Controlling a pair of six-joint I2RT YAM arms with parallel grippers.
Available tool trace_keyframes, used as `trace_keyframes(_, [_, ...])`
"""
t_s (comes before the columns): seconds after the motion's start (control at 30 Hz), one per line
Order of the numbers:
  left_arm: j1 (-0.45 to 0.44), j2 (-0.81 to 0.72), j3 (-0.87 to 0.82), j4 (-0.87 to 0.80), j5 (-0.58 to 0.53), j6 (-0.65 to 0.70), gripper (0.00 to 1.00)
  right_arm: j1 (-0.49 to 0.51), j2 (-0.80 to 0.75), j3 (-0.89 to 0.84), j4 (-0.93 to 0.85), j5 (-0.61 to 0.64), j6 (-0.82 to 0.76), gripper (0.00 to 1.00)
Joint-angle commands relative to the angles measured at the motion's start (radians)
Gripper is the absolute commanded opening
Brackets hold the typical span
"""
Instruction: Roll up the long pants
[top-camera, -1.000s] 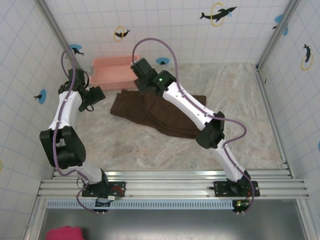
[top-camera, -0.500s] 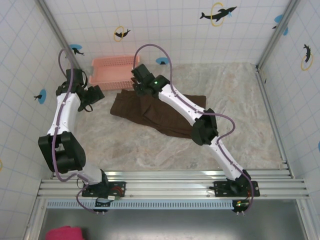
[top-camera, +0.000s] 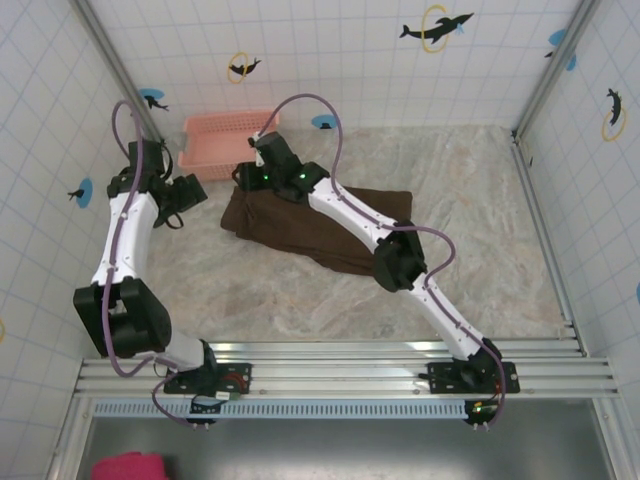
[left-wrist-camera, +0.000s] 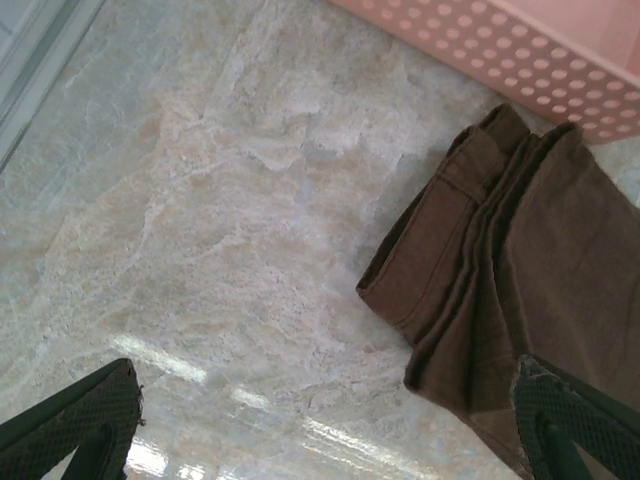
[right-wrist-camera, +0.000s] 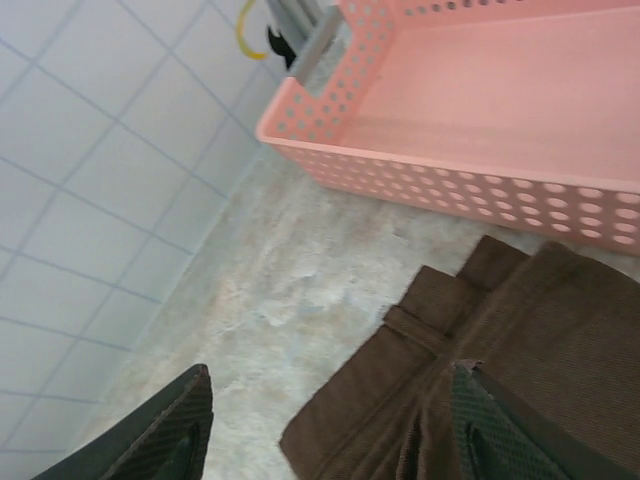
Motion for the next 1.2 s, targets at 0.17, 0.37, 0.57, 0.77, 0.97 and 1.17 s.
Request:
trace_keyframes(0.17, [-0.087,0.058,-0.037,0.060,0.008,-0.070,0.97,-0.146,-0.320,-0.316,-0.270,0.154,-0.106,0.69])
trace_keyframes(0.37, [-0.162,0.199,0.033,0.100,0.041,-0.124,0.97,-0.357,-0.632,-0.861,-0.164,0.178,-0.074,0.72])
trace_keyframes(0.57, [-0.187,0.353,0.139,0.137,0.090,-0.121,0.97,-0.470,-0.745,-1.112,-0.149,0.148,-0.094,0.72])
trace_keyframes(0.77, [-0.190,0.467,0.236,0.140,0.129,-0.102,0.96,-0.512,-0.793,-1.227,-0.139,0.146,-0.093,0.72])
trace_keyframes(0.97, [-0.204,0.535,0.258,0.171,0.163,-0.122,0.92,-0.556,-0.806,-1.278,-0.141,0.143,-0.089,0.71])
trace_keyframes(1.17, [-0.231,0.569,0.252,0.197,0.174,-0.135,0.91,-0.585,-0.807,-1.302,-0.148,0.141,-0.094,0.71])
